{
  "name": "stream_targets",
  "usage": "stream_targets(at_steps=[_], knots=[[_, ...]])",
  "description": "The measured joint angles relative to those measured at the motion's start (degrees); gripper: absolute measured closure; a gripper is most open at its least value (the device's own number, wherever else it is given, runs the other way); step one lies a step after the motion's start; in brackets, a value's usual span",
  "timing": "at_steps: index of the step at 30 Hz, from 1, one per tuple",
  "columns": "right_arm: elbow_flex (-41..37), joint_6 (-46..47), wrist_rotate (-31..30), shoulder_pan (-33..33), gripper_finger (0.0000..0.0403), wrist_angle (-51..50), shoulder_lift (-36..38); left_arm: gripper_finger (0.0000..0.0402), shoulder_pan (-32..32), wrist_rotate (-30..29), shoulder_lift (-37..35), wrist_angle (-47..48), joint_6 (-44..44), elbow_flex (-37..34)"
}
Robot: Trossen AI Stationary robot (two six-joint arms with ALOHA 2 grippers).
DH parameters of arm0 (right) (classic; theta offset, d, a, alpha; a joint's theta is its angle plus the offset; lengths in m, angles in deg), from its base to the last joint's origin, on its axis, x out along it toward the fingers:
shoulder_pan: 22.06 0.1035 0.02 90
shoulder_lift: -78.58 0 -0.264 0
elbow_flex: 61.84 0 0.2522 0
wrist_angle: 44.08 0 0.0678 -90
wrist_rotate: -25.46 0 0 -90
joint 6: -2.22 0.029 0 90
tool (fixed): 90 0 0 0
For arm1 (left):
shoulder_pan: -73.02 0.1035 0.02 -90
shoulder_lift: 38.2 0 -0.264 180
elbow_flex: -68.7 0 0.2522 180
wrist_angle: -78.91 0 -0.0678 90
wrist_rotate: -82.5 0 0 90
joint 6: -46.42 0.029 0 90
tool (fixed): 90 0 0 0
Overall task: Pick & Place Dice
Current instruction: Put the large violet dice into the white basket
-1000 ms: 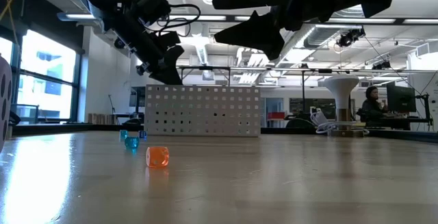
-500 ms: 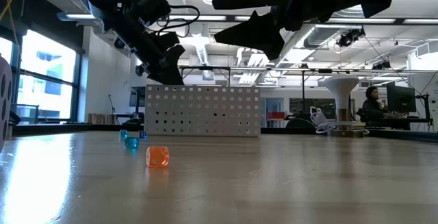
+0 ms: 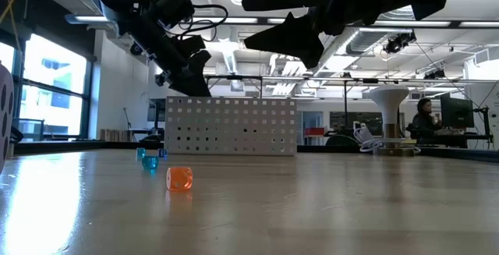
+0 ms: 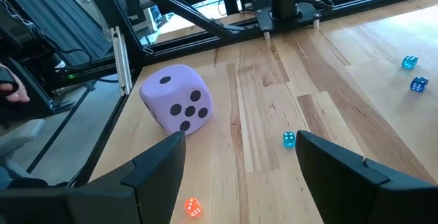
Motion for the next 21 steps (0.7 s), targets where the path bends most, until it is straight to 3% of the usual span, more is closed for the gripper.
stream_targets(at_steps=[8,16,21], knots=[[0.0,0.0,0.0,0.0,0.0135,-0.9,0.0,0.0247,-5.6,0.0,-5.0,4.0,1.8,0.0],[0.0,0.2,0.0,0.0,0.0135,-1.0,0.0,0.0247,-19.0,-0.1,-11.2,8.4,-0.6,-0.1],[0.0,0.7,0.0,0.0,0.0135,-1.2,0.0,0.0247,-28.4,-2.1,-12.5,10.1,8.9,-0.1]])
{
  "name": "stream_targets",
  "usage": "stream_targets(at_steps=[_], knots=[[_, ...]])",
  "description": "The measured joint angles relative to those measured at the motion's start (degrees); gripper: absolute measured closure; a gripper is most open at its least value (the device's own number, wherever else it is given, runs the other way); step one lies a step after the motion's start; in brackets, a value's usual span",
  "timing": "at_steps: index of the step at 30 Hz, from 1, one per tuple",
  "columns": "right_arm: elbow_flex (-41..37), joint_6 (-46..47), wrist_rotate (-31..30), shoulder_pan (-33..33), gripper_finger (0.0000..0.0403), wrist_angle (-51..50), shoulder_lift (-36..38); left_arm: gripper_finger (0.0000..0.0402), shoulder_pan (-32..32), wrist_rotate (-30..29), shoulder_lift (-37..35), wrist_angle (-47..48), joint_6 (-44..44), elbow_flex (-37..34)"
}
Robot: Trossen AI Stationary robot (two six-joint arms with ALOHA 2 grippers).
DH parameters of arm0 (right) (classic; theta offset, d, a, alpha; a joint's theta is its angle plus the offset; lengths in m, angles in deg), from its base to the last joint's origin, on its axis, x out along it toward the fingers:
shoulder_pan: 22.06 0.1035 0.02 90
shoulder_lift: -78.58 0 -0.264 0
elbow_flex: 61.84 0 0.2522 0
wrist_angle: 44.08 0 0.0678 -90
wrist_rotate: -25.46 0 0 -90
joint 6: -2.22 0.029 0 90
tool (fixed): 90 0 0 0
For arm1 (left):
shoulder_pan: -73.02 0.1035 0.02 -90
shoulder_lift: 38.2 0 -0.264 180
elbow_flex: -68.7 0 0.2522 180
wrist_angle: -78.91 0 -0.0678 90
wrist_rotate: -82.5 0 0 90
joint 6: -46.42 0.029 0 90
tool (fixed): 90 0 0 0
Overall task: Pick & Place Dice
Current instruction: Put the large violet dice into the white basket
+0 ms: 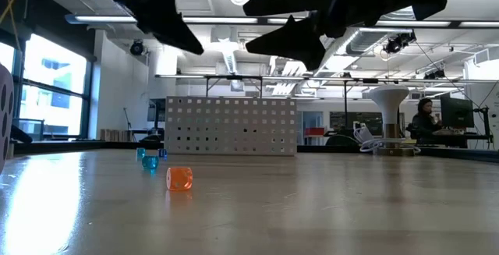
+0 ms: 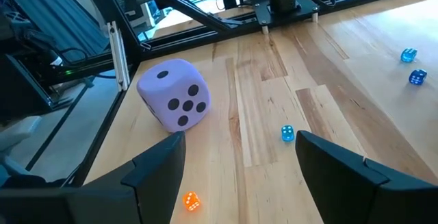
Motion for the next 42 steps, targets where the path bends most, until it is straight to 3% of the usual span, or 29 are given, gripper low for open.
stream_targets(at_steps=[5,11,26,37,42], knots=[[0.0,0.4,0.0,0.0,0.0135,-0.1,0.0,0.0247,-6.8,-8.2,0.5,0.8,7.3,0.0],[0.0,0.6,0.0,0.0,0.0135,-0.4,0.0,0.0241,-12.1,-13.4,2.1,1.4,13.2,0.0],[0.0,0.4,0.0,0.0,0.0135,-2.7,0.0,0.0073,-16.8,-15.4,9.2,-10.4,20.4,0.0],[0.0,0.6,-0.2,0.0,0.0135,-2.1,0.0,0.0064,-24.1,-14.9,8.5,-12.4,18.8,0.1],[0.0,0.6,-0.2,0.0,0.0135,-2.2,0.0,0.0064,-28.2,-16.7,8.5,-12.4,23.8,0.1]])
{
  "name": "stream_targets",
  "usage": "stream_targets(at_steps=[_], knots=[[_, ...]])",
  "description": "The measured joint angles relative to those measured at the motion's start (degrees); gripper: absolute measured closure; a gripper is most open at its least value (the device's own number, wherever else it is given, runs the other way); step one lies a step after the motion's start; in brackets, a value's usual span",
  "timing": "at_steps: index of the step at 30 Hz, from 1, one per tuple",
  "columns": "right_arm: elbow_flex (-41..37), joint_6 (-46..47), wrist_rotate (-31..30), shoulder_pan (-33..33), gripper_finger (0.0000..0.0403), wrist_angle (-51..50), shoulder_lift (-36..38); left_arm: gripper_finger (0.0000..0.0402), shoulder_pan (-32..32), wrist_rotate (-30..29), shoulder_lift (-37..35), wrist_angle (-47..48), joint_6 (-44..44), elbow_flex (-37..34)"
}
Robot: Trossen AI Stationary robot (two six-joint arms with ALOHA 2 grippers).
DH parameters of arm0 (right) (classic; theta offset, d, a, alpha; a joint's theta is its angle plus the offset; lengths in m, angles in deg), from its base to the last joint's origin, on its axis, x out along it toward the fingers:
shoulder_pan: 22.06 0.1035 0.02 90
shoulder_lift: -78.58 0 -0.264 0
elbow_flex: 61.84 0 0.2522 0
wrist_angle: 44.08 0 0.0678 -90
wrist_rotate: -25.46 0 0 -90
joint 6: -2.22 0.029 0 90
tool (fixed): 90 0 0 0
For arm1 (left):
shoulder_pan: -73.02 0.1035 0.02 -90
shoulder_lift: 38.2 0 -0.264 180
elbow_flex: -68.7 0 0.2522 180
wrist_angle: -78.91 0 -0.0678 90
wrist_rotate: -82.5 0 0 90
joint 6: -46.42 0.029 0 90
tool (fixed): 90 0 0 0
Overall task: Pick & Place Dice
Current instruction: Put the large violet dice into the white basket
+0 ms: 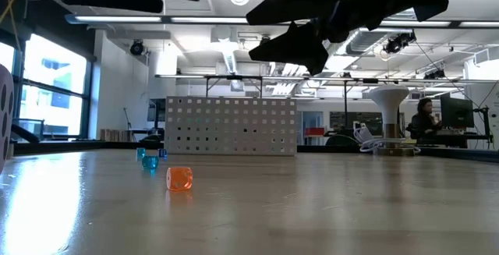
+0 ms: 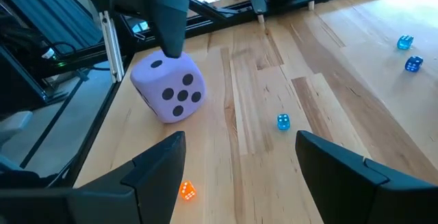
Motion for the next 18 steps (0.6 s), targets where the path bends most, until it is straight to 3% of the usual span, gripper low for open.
stream_targets(at_steps=[6,18], knots=[[0.0,0.0,0.0,0.0,0.0135,0.0,0.0,0.0064,-3.5,-14.8,0.3,-2.9,-0.2,0.0],[0.0,0.0,-1.0,0.0,0.0135,0.0,0.0,0.0064,-4.4,-14.6,0.5,-1.3,-3.8,0.0]])
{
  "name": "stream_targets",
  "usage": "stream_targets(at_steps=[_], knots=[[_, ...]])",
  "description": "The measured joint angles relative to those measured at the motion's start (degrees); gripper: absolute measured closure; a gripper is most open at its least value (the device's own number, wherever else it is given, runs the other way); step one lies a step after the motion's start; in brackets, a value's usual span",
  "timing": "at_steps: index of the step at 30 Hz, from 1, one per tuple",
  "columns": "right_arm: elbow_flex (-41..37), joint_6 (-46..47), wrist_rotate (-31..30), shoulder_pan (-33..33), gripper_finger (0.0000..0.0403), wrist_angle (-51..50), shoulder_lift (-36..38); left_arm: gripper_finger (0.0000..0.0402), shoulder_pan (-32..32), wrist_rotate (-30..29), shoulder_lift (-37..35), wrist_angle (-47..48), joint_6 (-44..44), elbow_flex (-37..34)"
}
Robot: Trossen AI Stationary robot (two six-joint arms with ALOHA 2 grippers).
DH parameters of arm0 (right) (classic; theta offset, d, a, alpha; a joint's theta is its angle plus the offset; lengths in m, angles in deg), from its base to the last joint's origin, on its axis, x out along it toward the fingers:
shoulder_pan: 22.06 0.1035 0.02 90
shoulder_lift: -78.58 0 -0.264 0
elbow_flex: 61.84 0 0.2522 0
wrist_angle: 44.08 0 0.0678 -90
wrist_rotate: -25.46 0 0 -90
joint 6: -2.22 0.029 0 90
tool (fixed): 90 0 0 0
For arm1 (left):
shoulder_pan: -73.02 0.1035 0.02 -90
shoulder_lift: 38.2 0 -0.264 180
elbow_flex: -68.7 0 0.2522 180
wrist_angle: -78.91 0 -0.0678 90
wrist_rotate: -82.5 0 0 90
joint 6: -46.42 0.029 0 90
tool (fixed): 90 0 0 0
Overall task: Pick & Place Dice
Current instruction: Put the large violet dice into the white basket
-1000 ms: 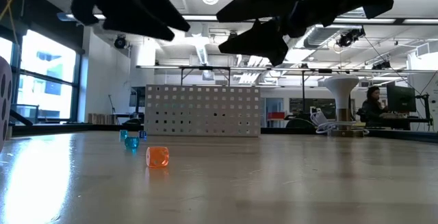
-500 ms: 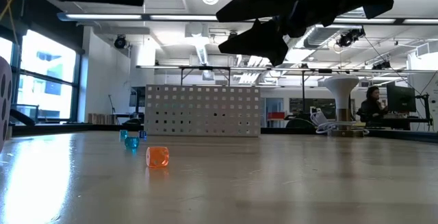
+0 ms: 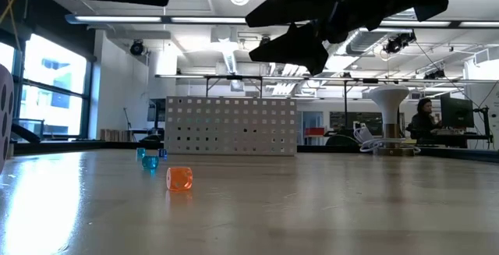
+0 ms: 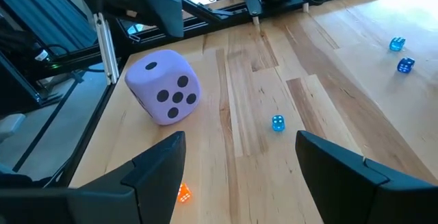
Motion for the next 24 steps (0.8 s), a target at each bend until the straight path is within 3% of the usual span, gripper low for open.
stream_targets(at_steps=[4,12,24], knots=[[0.0,0.3,0.2,0.0,0.0135,-0.3,0.0,0.0064,-0.3,-1.1,0.0,-0.1,0.2,0.0],[0.0,-1.2,0.1,2.2,0.0135,-0.5,0.0,0.0064,-4.1,0.4,-0.2,2.8,-17.3,0.0],[0.0,-1.1,0.1,4.9,0.0135,-2.7,0.0,0.0064,-14.5,1.0,-0.4,14.2,-27.0,0.0]])
